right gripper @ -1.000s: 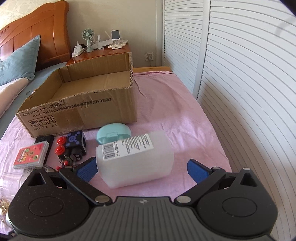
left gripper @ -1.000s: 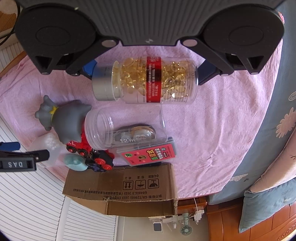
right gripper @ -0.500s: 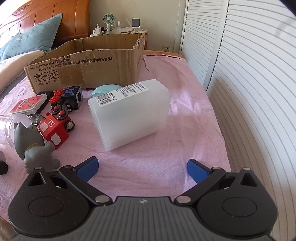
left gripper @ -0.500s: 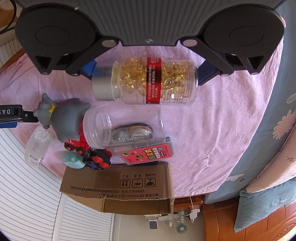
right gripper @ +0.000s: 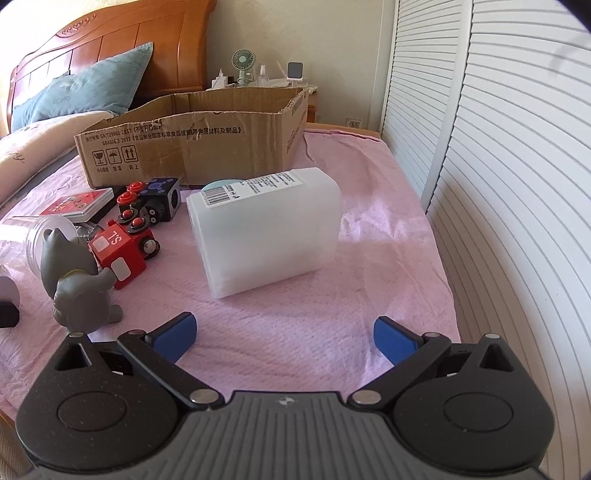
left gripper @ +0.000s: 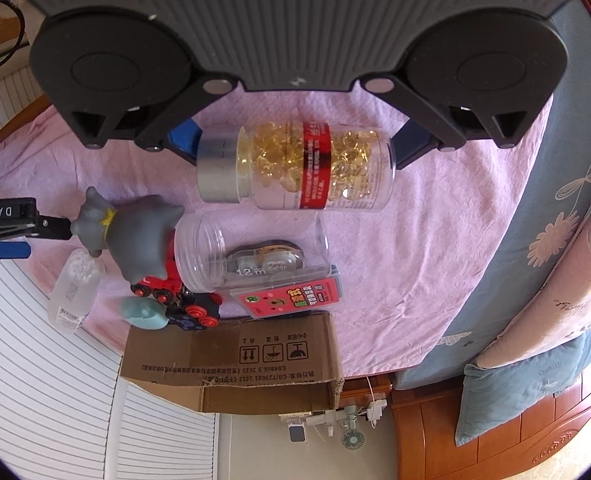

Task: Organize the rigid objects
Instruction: 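Lift the capsule bottle with the left gripper while the right gripper grasps the white plastic jug, then place the capsule bottle in the cardboard box with the left gripper while the right carries the jug over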

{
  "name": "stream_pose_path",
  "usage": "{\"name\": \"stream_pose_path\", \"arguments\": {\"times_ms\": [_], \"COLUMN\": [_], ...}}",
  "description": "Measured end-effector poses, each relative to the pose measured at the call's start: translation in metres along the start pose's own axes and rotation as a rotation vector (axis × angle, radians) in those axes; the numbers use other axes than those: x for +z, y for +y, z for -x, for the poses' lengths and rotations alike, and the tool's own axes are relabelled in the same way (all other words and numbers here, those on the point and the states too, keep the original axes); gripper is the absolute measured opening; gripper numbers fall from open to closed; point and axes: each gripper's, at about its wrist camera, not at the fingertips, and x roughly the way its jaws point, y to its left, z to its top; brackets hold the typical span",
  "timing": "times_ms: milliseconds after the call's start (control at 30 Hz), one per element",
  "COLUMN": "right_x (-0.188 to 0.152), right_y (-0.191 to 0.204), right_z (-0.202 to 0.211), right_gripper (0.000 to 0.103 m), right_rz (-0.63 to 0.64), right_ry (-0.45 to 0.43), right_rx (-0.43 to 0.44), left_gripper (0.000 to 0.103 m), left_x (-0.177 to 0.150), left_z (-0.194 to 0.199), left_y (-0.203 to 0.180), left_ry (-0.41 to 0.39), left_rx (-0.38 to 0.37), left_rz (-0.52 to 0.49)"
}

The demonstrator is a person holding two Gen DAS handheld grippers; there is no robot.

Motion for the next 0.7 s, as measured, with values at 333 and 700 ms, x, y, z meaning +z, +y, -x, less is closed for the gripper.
{"name": "stream_pose_path", "arguments": {"times_ms": [333, 700], "right_x": [0.032, 0.053], "right_y": [-0.006, 0.005], "right_z": [-0.004, -0.018], "right_gripper": [0.103, 0.089], "right_rz": [0.094, 0.132], "right_ry": [-0.043, -0.051], "right_rx": [0.075, 0.112], "left_gripper": [0.093, 0.093], "left_x": [0.003, 0.006], "left_z": [-0.002, -0.004], "left_y": [0.003, 0.011], "left_ry": [-0.01, -0.004], "left_rx": [-0.022, -0.047], "left_rz": [0.024, 0.04]}}
